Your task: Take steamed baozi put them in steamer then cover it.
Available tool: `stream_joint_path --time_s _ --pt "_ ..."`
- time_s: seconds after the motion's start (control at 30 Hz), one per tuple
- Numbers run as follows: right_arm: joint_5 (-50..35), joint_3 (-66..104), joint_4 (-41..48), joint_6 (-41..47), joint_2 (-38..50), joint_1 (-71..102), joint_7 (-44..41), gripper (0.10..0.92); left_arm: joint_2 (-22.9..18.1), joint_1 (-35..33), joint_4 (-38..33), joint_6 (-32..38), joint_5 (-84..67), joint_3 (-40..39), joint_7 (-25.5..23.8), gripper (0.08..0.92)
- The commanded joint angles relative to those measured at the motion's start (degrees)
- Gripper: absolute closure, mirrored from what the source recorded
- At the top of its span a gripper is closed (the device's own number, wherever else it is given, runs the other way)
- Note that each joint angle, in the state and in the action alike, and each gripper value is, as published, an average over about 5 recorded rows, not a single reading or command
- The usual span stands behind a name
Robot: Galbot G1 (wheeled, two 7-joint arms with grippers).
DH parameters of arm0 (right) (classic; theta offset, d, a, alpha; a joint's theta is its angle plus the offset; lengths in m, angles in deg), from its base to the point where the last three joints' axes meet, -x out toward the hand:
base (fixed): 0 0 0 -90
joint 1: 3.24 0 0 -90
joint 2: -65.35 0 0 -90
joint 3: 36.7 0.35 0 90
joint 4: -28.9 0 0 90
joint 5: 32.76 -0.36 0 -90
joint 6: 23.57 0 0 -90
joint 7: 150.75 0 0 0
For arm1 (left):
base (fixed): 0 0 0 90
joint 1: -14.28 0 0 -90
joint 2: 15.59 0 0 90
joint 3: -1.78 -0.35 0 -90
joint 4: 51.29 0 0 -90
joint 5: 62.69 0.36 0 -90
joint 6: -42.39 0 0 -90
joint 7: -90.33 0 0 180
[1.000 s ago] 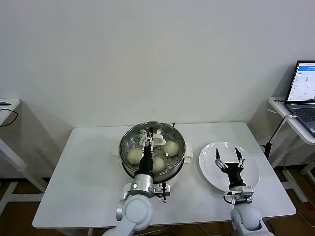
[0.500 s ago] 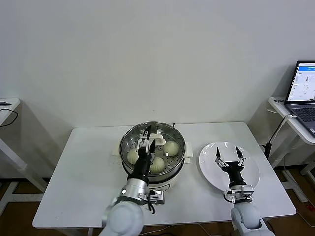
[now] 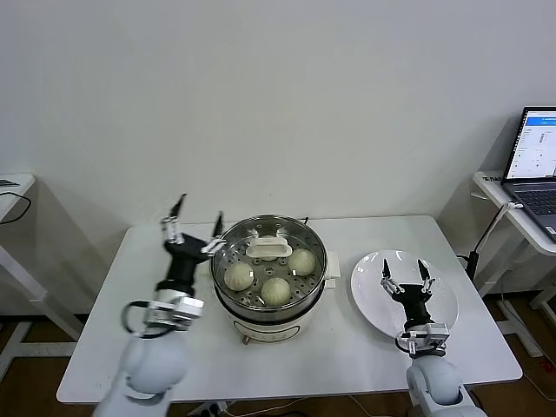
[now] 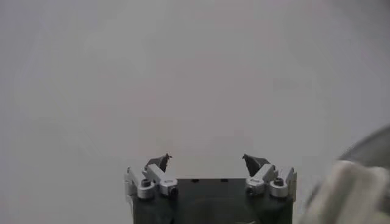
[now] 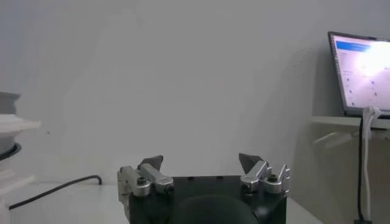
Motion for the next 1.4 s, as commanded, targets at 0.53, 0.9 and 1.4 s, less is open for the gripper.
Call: stream_joint_path --time_s 0.53,0.9,1.4 --pt "-3.37 0.82 -2.7 2.86 0.33 3.27 0.12 0.203 -2.59 -18.98 10.87 21.83 -29.29 22.11 -6.67 0.177" --pt "-2.29 1.22 -3.61 1.4 0.62 4.06 -0.19 0.203 -3.1 -19.64 10.5 22.57 -27.53 21.8 -6.99 0.177" --pt "-1.93 0.94 -4.65 1.8 0.24 5.04 -0.18 0.203 -3.27 -20.3 10.06 23.04 -25.81 21.53 -7.18 0.177"
